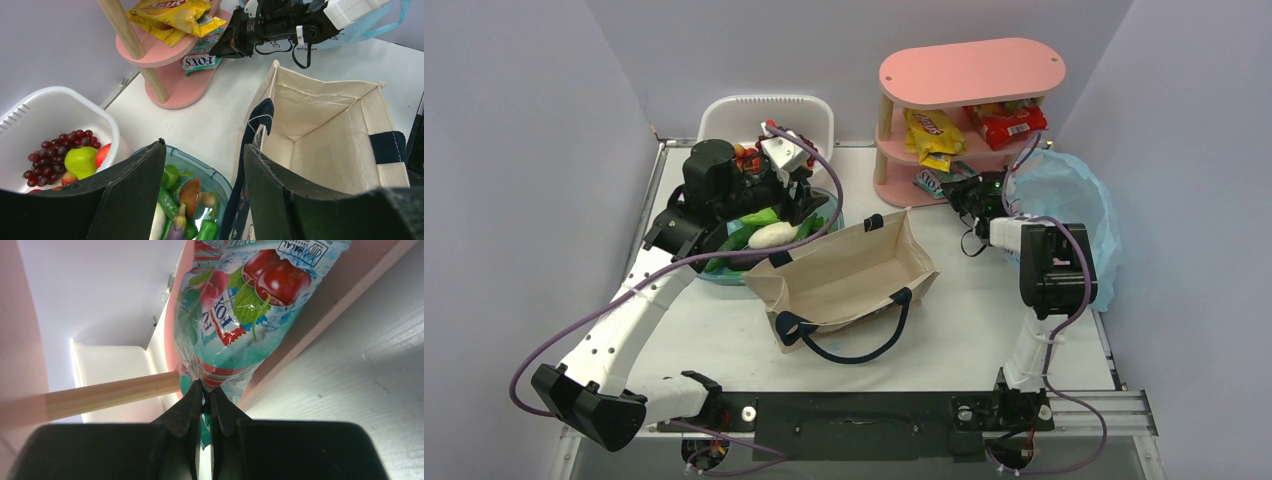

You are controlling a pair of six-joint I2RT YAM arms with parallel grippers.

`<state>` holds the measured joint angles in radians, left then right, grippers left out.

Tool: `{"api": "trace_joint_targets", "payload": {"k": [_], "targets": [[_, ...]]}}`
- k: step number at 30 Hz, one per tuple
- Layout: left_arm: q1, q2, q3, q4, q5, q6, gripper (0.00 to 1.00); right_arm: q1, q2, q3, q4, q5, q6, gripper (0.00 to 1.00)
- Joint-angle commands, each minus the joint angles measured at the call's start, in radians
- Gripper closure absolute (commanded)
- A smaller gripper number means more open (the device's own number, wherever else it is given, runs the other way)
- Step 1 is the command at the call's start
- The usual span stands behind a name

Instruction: Untie the knot of the grocery bags and take out the mixed food

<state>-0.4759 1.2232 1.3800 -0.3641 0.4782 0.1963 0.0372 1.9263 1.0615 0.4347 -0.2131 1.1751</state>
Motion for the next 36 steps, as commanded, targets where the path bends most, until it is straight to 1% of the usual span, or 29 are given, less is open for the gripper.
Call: {"api": "trace_joint_targets", "payload": {"k": [1,3,4,5,6,8,12,20,23,26,28,30,33,34,35,36], "targets": [[0.003,-0.016,0.032,-0.013,-0.017,0.019,0.44,0.009,0.027,0.075,0.080,0.050,0.032,0.98],[0.002,-0.018,0.033,-0.022,-0.020,0.027,0.44,0.015,0.040,0.083,0.068,0.057,0.045,0.85],[0.002,-0.019,0.034,-0.029,-0.020,0.032,0.44,0.017,0.045,0.084,0.067,0.058,0.052,0.72],[0.002,-0.020,0.036,-0.033,-0.023,0.034,0.44,0.023,0.045,0.083,0.071,0.057,0.055,0.66],[0.002,-0.021,0.037,-0.038,-0.024,0.036,0.44,0.024,0.044,0.082,0.073,0.057,0.060,0.57],[0.002,-0.024,0.034,-0.043,-0.023,0.039,0.44,0.030,0.035,0.078,0.084,0.053,0.057,0.51],[0.002,-0.031,0.022,-0.041,-0.012,0.044,0.44,0.037,-0.018,0.041,0.095,0.025,0.034,0.42],[0.002,-0.070,-0.057,0.010,0.022,0.046,0.44,0.045,-0.213,-0.129,0.096,-0.005,-0.006,0.29],[0.001,-0.086,-0.075,0.018,0.030,0.043,0.44,0.045,-0.307,-0.202,0.071,-0.013,-0.029,0.20],[0.001,-0.101,-0.091,0.020,0.031,0.044,0.44,0.049,-0.391,-0.287,0.052,-0.037,-0.053,0.16],[0.000,-0.111,-0.102,0.017,0.028,0.047,0.44,0.055,-0.464,-0.332,0.035,-0.061,-0.103,0.15],[0.000,-0.119,-0.113,0.009,0.028,0.052,0.43,0.064,-0.558,-0.343,-0.058,-0.105,-0.192,0.14],[0.000,-0.134,-0.126,-0.002,0.032,0.057,0.43,0.076,-0.664,-0.322,-0.197,-0.179,-0.400,0.11],[-0.001,-0.138,-0.132,-0.002,0.037,0.056,0.43,0.079,-0.720,-0.301,-0.279,-0.188,-0.449,0.10],[-0.001,-0.141,-0.135,-0.004,0.040,0.055,0.43,0.080,-0.743,-0.284,-0.331,-0.199,-0.543,0.08],[-0.002,-0.142,-0.139,-0.004,0.043,0.054,0.43,0.080,-0.783,-0.239,-0.447,-0.207,-0.588,0.07]]}}
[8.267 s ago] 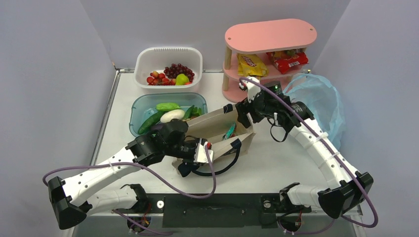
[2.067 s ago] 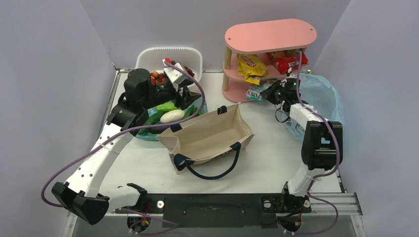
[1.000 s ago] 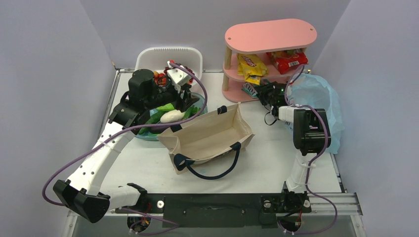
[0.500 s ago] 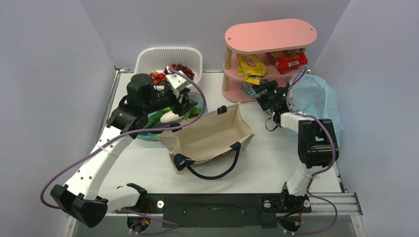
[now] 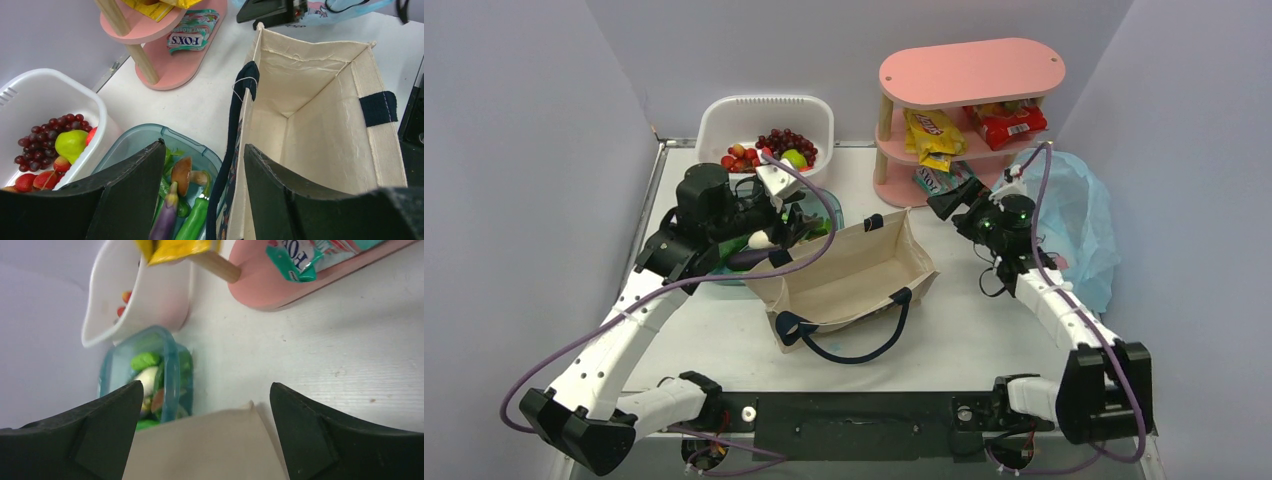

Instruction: Untie the knot of the grocery bags and take out the mixed food

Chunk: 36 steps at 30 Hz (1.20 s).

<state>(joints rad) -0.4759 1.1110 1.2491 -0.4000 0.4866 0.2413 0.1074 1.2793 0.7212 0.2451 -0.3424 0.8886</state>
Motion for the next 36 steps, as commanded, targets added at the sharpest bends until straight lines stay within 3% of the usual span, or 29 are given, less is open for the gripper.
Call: {"api": "trace_joint_targets", "payload": {"k": [1,4,11,14,18,28,36], "targets": [[-0.003,-0.030,-0.008,0.032,0.037,0.009,0.43,0.005,-0.148,0.129,-0.322,-0.093,-0.396,0.04],[-0.007,-0.021,-0.002,0.033,0.035,0.025,0.43,-0.015,-0.177,0.330,-0.657,-0.109,-0.683,0.00],[-0.015,0.020,0.039,0.039,0.039,0.048,0.43,-0.232,-0.311,0.493,-0.777,0.114,-0.888,0.00],[-0.027,0.033,0.045,0.045,0.042,0.049,0.43,-0.317,-0.287,0.544,-0.816,0.279,-0.947,0.00],[-0.050,0.048,0.063,0.049,0.031,0.060,0.43,-0.477,-0.201,0.616,-0.881,0.297,-0.975,0.00],[-0.074,0.054,0.074,0.037,0.010,0.085,0.43,-0.718,-0.031,0.523,-0.922,0.313,-1.083,0.01],[-0.086,0.095,0.123,0.013,0.015,0.127,0.43,-0.712,0.241,0.465,-0.915,0.193,-1.178,0.00]]}}
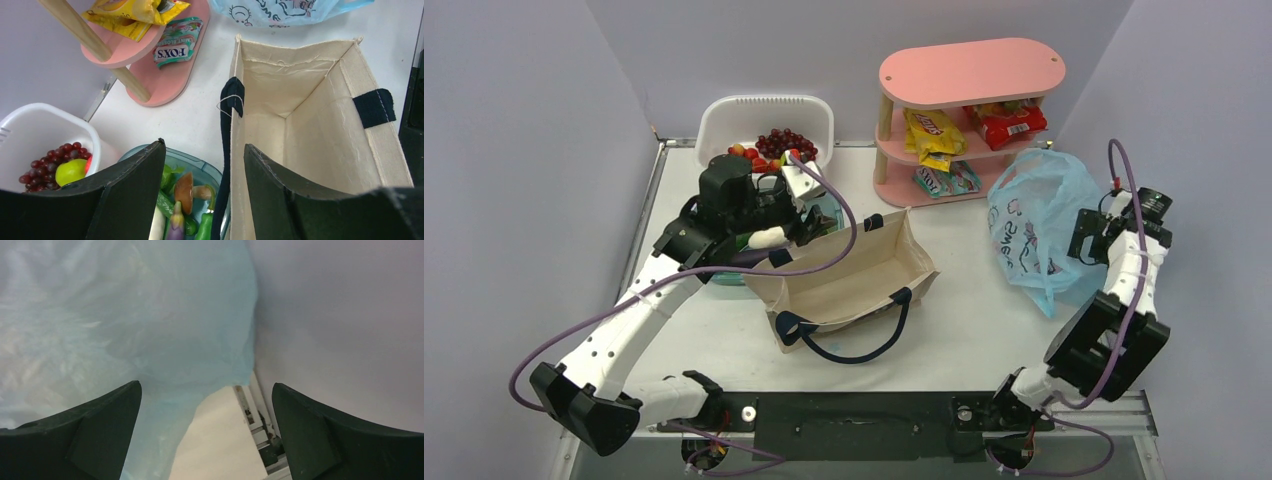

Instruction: Untie the knot of the grocery bags and take out the mixed food

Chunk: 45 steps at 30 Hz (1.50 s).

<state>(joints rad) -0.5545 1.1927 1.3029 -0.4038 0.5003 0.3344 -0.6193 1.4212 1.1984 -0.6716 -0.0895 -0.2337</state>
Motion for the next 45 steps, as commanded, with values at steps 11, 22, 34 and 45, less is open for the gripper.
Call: {"api": "trace_joint_targets", "payload": {"k": [11,22,34,45], "targets": [[-0.018,0.000,0.066,-0.011,-0.002,0.048,0.43,0.070,0.345,-0.003,-0.027,-0.021,-0.064,0.05],[-0.022,0.025,0.092,0.014,0.022,0.063,0.44,0.078,0.314,0.009,-0.186,-0.205,-0.217,1.00],[-0.082,0.136,0.273,0.063,0.056,0.019,0.41,0.103,-0.229,-0.002,-0.222,-0.440,-0.444,1.00],[-0.096,0.310,0.665,0.077,0.205,-0.285,0.34,0.103,-0.656,0.029,-0.205,-0.816,-0.742,1.00]]}}
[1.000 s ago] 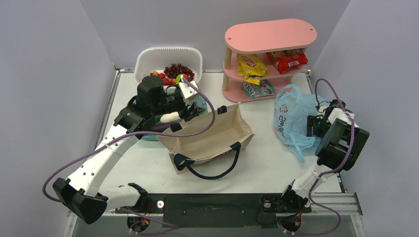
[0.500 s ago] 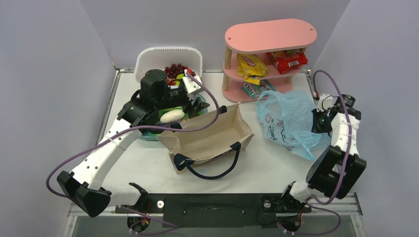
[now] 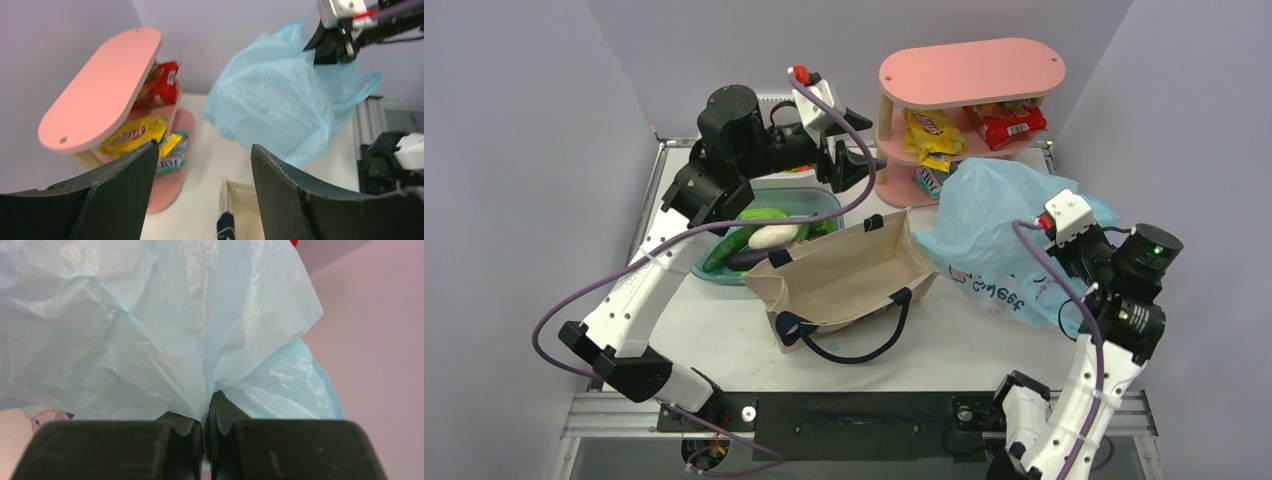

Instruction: Untie the knot of the grocery bags and take out the mixed food

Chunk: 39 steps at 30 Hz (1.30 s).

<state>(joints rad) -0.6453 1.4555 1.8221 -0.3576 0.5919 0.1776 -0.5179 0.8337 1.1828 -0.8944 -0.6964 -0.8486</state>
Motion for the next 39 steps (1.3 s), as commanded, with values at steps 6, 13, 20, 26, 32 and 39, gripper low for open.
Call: {"api": "trace_joint_targets", "payload": {"k": [6,13,20,26,32,39], "targets": [[-0.030,0.183,0.310,0.041,0.209,-0.253,0.34,0.021,-0.073,0.147,0.082,-0.345,-0.001,1.00],[-0.169,0.323,0.365,0.077,0.201,-0.209,0.33,0.104,-0.082,0.166,0.408,-0.410,0.499,1.00],[-0.295,0.426,0.385,0.148,0.218,-0.184,0.33,0.177,-0.109,0.137,0.678,-0.400,0.926,1.00],[-0.384,0.420,0.343,0.424,0.132,-0.206,0.33,0.323,-0.083,0.119,0.741,-0.346,1.166,1.00],[-0.407,0.355,0.233,0.665,0.016,-0.262,0.33,0.518,-0.052,0.117,0.629,-0.261,1.168,1.00],[-0.497,0.192,0.012,0.600,0.105,0.188,0.40,0.615,0.030,0.120,0.623,-0.295,1.271,1.00]]}}
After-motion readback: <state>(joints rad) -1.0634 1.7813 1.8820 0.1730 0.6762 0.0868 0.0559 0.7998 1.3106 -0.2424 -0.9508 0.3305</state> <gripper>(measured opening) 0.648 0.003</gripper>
